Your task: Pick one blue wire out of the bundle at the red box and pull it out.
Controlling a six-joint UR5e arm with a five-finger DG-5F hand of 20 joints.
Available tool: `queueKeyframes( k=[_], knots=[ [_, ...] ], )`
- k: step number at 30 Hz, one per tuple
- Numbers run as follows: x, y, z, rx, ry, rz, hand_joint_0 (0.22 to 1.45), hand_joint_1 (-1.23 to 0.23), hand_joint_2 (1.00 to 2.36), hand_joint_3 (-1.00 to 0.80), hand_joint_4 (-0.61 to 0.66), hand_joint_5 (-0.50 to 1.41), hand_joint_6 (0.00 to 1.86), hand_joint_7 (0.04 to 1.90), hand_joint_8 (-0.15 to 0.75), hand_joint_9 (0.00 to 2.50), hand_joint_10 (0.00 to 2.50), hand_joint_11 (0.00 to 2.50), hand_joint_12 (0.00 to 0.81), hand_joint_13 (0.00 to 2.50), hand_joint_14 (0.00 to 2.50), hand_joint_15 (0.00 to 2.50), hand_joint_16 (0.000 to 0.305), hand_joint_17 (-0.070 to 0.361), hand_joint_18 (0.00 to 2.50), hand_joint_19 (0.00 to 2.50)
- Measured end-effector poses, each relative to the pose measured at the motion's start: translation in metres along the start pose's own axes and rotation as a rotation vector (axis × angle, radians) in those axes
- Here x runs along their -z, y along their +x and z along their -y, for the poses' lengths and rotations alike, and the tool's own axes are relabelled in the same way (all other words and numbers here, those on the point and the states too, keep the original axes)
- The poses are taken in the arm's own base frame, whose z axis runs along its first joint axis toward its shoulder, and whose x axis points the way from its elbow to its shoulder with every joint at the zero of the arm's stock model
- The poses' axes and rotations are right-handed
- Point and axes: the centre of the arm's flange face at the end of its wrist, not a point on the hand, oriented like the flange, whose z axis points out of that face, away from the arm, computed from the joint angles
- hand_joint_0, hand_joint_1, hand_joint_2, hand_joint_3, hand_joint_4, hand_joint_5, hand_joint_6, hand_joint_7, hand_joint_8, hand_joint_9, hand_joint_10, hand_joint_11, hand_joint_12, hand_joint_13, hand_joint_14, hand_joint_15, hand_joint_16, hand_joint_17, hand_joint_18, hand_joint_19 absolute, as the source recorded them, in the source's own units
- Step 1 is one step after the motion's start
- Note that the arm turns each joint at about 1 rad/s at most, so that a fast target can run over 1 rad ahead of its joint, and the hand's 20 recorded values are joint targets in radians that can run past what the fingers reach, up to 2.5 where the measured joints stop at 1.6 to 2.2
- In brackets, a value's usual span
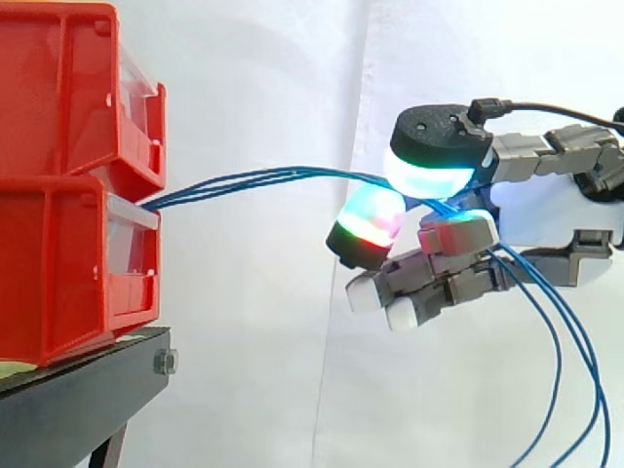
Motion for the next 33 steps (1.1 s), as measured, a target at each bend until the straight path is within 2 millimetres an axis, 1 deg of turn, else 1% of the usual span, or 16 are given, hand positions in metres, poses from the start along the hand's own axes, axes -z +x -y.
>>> queueKeyframes(
  k=[5, 7, 10, 12, 16, 18, 19, 21, 22, 24, 25, 28, 29, 32, 33],
  knots=[
    [0.002, -0.010, -0.010, 0.055, 0.004, 0.034, 0.62, -0.85, 1.02, -0.18, 0.22, -0.15, 0.84, 0.79, 0.291, 1.18, 0.03, 1.26, 0.393, 0.59, 0.02, 0.45, 0.060, 0.134, 0.48, 0.59],
    [0.003, -0.012, -0.012, 0.069, 0.005, 0.040, 0.60, -0.86, 1.02, -0.23, 0.21, -0.15, 0.83, 0.82, 0.277, 1.17, 0.03, 1.25, 0.380, 0.58, 0.02, 0.46, 0.058, 0.130, 0.46, 0.61],
    [0.003, -0.014, -0.013, 0.078, 0.006, 0.043, 0.58, -0.82, 1.02, -0.26, 0.23, -0.12, 0.79, 0.89, 0.269, 1.20, 0.03, 1.15, 0.381, 0.60, 0.02, 0.45, 0.058, 0.130, 0.46, 0.61],
    [0.003, -0.014, -0.013, 0.080, 0.006, 0.045, 0.57, -0.76, 1.02, -0.25, 0.21, -0.09, 0.71, 1.01, 0.269, 1.22, 0.03, 1.07, 0.381, 0.62, 0.02, 0.45, 0.058, 0.130, 0.47, 0.62],
    [0.003, -0.014, -0.013, 0.081, 0.006, 0.046, 0.57, -0.73, 1.02, -0.21, 0.17, -0.08, 0.70, 1.07, 0.270, 1.25, 0.03, 1.07, 0.384, 0.63, 0.02, 0.45, 0.057, 0.129, 0.47, 0.62],
    [0.003, -0.014, -0.013, 0.080, 0.006, 0.046, 0.58, -0.77, 1.02, -0.15, 0.20, -0.12, 0.81, 0.87, 0.303, 1.27, 0.03, 1.15, 0.410, 0.66, 0.02, 0.45, 0.063, 0.141, 0.53, 0.60],
    [0.003, -0.014, -0.013, 0.079, 0.005, 0.045, 0.58, -0.77, 1.02, -0.14, 0.20, -0.12, 0.81, 0.88, 0.303, 1.27, 0.03, 1.17, 0.412, 0.66, 0.02, 0.45, 0.063, 0.142, 0.53, 0.60],
    [0.003, -0.014, -0.014, 0.077, 0.005, 0.044, 0.59, -0.81, 1.02, -0.14, 0.20, -0.14, 0.85, 0.81, 0.300, 1.24, 0.03, 1.22, 0.413, 0.65, 0.02, 0.45, 0.063, 0.141, 0.53, 0.59],
    [0.003, -0.014, -0.014, 0.077, 0.005, 0.044, 0.59, -0.81, 1.02, -0.15, 0.19, -0.14, 0.85, 0.80, 0.297, 1.24, 0.03, 1.22, 0.411, 0.65, 0.02, 0.46, 0.062, 0.140, 0.52, 0.59],
    [0.003, -0.014, -0.014, 0.076, 0.005, 0.044, 0.60, -0.82, 1.02, -0.22, 0.19, -0.15, 0.85, 0.81, 0.277, 1.22, 0.03, 1.25, 0.391, 0.63, 0.02, 0.46, 0.058, 0.131, 0.49, 0.61],
    [0.003, -0.014, -0.014, 0.076, 0.005, 0.044, 0.59, -0.82, 1.02, -0.21, 0.19, -0.15, 0.85, 0.83, 0.279, 1.23, 0.03, 1.23, 0.388, 0.63, 0.02, 0.46, 0.057, 0.129, 0.49, 0.62],
    [0.003, -0.014, -0.014, 0.076, 0.005, 0.044, 0.60, -0.82, 1.02, -0.10, 0.13, -0.14, 0.87, 0.86, 0.303, 1.25, 0.03, 1.23, 0.405, 0.65, 0.02, 0.45, 0.061, 0.138, 0.53, 0.59],
    [0.003, -0.014, -0.014, 0.076, 0.005, 0.044, 0.61, -0.82, 1.02, -0.07, 0.08, -0.15, 0.88, 0.87, 0.309, 1.26, 0.03, 1.23, 0.410, 0.66, 0.02, 0.45, 0.063, 0.141, 0.54, 0.58],
    [0.003, -0.013, -0.014, 0.075, 0.004, 0.043, 0.63, -0.83, 1.01, -0.02, 0.07, -0.16, 0.89, 0.83, 0.307, 1.24, 0.03, 1.23, 0.413, 0.66, 0.02, 0.44, 0.064, 0.144, 0.56, 0.57],
    [0.003, -0.013, -0.014, 0.075, 0.004, 0.043, 0.64, -0.85, 1.01, 0.02, 0.13, -0.17, 0.88, 0.80, 0.310, 1.21, 0.03, 1.21, 0.419, 0.66, 0.02, 0.44, 0.065, 0.147, 0.57, 0.56]
  ],
)
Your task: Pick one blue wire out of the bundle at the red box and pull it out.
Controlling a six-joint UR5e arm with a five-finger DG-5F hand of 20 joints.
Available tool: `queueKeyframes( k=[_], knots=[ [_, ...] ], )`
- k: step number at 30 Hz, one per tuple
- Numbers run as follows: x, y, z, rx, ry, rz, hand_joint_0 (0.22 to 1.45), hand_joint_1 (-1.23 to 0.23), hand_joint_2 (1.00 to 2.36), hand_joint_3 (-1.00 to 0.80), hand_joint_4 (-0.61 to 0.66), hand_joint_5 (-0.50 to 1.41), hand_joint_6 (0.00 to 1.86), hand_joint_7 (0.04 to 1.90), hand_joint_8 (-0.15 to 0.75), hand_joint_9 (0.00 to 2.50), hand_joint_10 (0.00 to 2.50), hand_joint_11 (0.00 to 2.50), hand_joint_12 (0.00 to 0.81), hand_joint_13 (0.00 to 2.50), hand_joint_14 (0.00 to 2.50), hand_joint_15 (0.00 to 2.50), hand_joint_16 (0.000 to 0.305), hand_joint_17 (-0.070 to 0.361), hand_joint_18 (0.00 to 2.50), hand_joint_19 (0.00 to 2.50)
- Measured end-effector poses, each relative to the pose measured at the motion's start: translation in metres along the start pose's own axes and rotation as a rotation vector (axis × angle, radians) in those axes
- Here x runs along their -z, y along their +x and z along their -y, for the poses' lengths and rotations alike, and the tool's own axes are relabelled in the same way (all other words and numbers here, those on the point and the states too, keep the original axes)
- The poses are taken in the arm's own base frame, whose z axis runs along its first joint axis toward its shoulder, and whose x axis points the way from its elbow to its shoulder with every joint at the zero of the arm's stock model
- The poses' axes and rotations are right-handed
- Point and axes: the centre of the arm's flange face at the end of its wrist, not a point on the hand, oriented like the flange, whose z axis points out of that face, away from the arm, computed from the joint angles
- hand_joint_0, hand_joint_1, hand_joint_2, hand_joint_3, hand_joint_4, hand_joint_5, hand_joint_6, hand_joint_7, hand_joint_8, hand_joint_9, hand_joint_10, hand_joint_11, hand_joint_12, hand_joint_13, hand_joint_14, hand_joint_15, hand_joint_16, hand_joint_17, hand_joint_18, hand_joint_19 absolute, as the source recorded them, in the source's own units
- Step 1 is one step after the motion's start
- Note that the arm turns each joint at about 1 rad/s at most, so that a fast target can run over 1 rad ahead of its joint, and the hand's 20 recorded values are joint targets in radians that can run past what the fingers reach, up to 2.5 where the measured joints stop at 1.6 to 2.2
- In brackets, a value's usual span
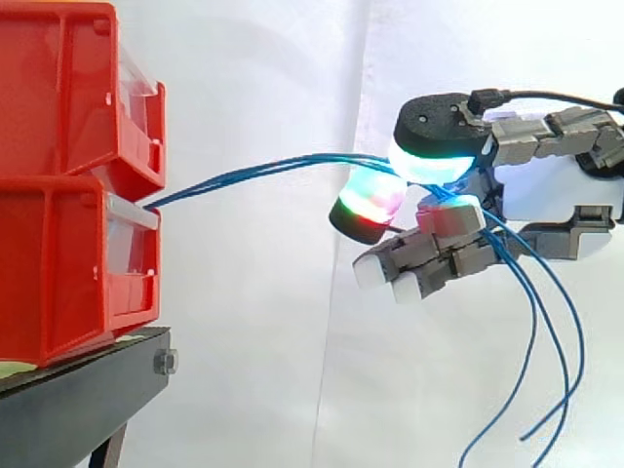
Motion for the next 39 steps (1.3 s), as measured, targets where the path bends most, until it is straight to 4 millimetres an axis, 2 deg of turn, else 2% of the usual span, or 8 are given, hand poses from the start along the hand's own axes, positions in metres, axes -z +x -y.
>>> queueKeyframes(
  k=[4, 5, 9, 12, 16, 24, 35, 39],
  knots=[
    [0.0003, 0.0020, -0.0006, -0.002, -0.001, -0.003, 0.66, -0.86, 1.01, 0.05, 0.23, -0.16, 0.86, 0.76, 0.312, 1.19, 0.03, 1.20, 0.421, 0.65, 0.02, 0.44, 0.066, 0.148, 0.57, 0.56],
    [0.0004, 0.0024, -0.0007, -0.003, -0.001, -0.004, 0.64, -0.87, 1.01, -0.03, 0.26, -0.16, 0.85, 0.76, 0.304, 1.18, 0.03, 1.20, 0.413, 0.63, 0.02, 0.44, 0.064, 0.145, 0.55, 0.57],
    [0.0004, 0.0030, -0.0012, -0.007, -0.002, -0.005, 0.63, -0.89, 1.02, -0.26, 0.22, -0.17, 0.84, 0.82, 0.279, 1.14, 0.03, 1.21, 0.383, 0.60, 0.02, 0.46, 0.058, 0.130, 0.49, 0.60],
    [0.0003, 0.0032, -0.0013, -0.009, -0.003, -0.006, 0.64, -0.92, 1.01, -0.31, 0.21, -0.17, 0.85, 0.81, 0.281, 1.13, 0.03, 1.21, 0.383, 0.59, 0.02, 0.45, 0.058, 0.130, 0.49, 0.60],
    [0.0003, 0.0032, -0.0012, -0.009, -0.003, -0.008, 0.66, -0.93, 1.01, -0.30, 0.19, -0.17, 0.86, 0.80, 0.273, 1.12, 0.03, 1.21, 0.384, 0.59, 0.02, 0.45, 0.058, 0.129, 0.49, 0.59],
    [0.0003, 0.0028, -0.0009, -0.010, -0.003, -0.008, 0.56, -0.72, 1.01, -0.31, 0.18, -0.10, 0.76, 0.96, 0.272, 1.23, 0.03, 1.05, 0.388, 0.64, 0.02, 0.46, 0.058, 0.131, 0.49, 0.64],
    [0.0004, 0.0028, -0.0008, -0.020, -0.003, -0.008, 0.55, -0.66, 1.01, -0.29, 0.16, -0.09, 0.76, 0.98, 0.281, 1.27, 0.03, 1.05, 0.396, 0.66, 0.02, 0.46, 0.059, 0.133, 0.52, 0.64],
    [0.0004, 0.0028, -0.0006, -0.020, -0.002, -0.008, 0.57, -0.69, 1.01, -0.26, 0.15, -0.10, 0.80, 0.96, 0.282, 1.29, 0.03, 1.05, 0.396, 0.68, 0.02, 0.46, 0.059, 0.132, 0.52, 0.64]
  ],
)
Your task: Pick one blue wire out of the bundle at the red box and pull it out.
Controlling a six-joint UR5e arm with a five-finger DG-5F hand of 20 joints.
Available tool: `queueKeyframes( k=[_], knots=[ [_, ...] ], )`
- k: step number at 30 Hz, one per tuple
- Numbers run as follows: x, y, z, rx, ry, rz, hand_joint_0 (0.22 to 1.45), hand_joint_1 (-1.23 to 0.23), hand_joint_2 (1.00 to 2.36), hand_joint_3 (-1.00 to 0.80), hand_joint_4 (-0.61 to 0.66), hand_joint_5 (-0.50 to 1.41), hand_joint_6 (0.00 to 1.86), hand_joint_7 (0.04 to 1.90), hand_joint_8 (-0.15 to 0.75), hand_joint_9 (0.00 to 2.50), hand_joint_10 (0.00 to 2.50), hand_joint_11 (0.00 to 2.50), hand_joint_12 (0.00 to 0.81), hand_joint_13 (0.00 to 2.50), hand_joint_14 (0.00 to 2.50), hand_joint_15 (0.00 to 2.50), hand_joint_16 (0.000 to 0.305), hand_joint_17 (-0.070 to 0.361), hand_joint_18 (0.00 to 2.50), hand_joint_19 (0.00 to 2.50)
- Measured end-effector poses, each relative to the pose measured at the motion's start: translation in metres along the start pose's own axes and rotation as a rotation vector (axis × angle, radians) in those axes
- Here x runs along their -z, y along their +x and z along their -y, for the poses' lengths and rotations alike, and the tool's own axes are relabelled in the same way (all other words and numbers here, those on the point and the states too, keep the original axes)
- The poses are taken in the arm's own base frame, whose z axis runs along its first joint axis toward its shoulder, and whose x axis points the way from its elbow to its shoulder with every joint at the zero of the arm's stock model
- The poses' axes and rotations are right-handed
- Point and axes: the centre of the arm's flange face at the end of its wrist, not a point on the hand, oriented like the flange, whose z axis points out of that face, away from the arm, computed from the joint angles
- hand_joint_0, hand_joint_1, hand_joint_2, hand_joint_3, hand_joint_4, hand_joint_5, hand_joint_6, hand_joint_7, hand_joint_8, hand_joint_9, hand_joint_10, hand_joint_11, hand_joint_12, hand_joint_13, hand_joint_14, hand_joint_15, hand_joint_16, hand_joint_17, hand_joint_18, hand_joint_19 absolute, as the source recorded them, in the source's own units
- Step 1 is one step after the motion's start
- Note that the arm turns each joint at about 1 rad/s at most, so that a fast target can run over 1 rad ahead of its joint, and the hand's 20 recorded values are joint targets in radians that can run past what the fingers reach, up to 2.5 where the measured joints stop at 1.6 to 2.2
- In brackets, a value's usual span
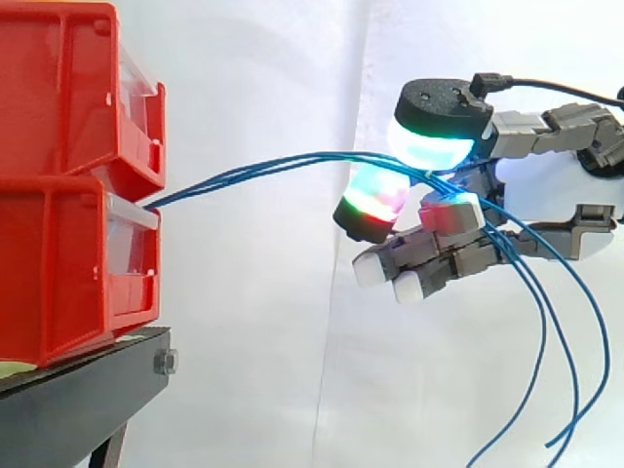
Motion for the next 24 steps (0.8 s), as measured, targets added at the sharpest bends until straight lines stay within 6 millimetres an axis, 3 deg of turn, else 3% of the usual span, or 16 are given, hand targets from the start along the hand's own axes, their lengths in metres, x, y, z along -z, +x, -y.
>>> queueKeyframes(
  k=[5, 12, 24],
  knots=[
    [0.0000, 0.0001, -0.0001, 0.000, 0.000, 0.000, 0.58, -0.75, 1.02, -0.15, 0.14, -0.11, 0.86, 0.93, 0.303, 1.29, 0.03, 1.08, 0.413, 0.69, 0.02, 0.45, 0.061, 0.138, 0.56, 0.61],
    [0.0001, 0.0011, -0.0006, 0.000, -0.001, -0.002, 0.61, -0.85, 1.02, -0.10, 0.04, -0.14, 0.91, 0.88, 0.295, 1.24, 0.03, 1.15, 0.399, 0.68, 0.02, 0.46, 0.059, 0.133, 0.55, 0.61],
    [0.0001, 0.0018, -0.0012, -0.001, -0.002, -0.002, 0.61, -0.93, 1.02, -0.13, 0.18, -0.18, 0.92, 0.81, 0.290, 1.08, 0.03, 1.19, 0.389, 0.58, 0.02, 0.46, 0.059, 0.133, 0.49, 0.59]
  ],
)
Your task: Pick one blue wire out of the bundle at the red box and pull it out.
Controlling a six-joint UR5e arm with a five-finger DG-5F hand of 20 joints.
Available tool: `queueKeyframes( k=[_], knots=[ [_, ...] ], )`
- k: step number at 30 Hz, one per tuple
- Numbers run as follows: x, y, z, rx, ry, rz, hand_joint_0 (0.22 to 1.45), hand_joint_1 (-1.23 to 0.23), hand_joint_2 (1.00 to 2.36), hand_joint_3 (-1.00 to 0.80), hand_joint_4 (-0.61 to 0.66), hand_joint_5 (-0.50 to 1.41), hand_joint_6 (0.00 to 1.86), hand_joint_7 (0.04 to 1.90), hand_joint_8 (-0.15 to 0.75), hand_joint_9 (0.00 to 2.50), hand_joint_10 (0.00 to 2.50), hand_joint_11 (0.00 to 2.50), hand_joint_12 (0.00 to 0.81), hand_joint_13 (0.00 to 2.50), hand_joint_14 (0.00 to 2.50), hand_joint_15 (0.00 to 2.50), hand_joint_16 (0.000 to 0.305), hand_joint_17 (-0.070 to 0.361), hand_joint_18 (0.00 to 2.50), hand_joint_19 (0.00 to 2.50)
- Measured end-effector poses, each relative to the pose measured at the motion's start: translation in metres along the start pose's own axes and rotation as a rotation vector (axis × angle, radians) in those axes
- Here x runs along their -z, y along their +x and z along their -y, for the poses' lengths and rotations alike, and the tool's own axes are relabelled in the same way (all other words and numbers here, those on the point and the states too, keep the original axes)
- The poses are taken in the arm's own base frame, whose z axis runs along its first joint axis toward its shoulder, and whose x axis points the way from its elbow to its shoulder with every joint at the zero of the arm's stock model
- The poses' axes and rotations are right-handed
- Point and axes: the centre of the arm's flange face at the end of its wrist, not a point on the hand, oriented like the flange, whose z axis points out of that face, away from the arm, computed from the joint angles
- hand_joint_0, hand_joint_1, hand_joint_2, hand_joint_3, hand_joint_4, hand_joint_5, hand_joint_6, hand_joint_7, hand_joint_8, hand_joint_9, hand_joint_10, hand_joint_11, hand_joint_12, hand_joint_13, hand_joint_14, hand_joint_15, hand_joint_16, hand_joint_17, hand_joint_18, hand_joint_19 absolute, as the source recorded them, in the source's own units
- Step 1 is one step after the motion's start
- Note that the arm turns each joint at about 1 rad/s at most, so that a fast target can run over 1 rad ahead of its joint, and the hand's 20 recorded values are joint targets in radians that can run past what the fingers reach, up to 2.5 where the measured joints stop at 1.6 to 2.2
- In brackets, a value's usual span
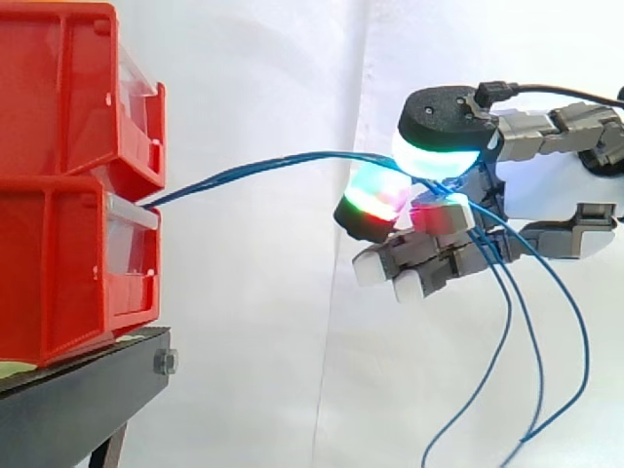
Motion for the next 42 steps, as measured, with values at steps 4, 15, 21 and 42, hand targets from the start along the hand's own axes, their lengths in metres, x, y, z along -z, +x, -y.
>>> queueKeyframes(
  k=[4, 15, 21, 42],
  knots=[
    [0.000, 0.000, 0.000, 0.000, 0.000, 0.000, 0.61, -0.93, 1.02, -0.14, 0.19, -0.18, 0.92, 0.79, 0.290, 1.07, 0.03, 1.18, 0.393, 0.58, 0.02, 0.45, 0.059, 0.133, 0.48, 0.59],
    [0.000, 0.001, 0.000, -0.003, -0.001, -0.001, 0.57, -0.80, 1.01, -0.12, 0.19, -0.13, 0.87, 0.90, 0.320, 1.22, 0.03, 1.05, 0.431, 0.65, 0.02, 0.44, 0.068, 0.152, 0.55, 0.59],
    [0.000, 0.002, -0.001, -0.014, -0.001, -0.003, 0.55, -0.75, 1.01, -0.14, 0.18, -0.11, 0.87, 0.92, 0.329, 1.30, 0.03, 1.04, 0.447, 0.68, 0.02, 0.44, 0.071, 0.160, 0.58, 0.59],
    [0.007, 0.014, 0.001, -0.223, 0.050, -0.028, 0.61, -0.89, 1.02, -0.08, 0.16, -0.17, 0.92, 0.81, 0.310, 1.11, 0.03, 1.16, 0.417, 0.58, 0.02, 0.45, 0.063, 0.141, 0.50, 0.59]
  ],
)
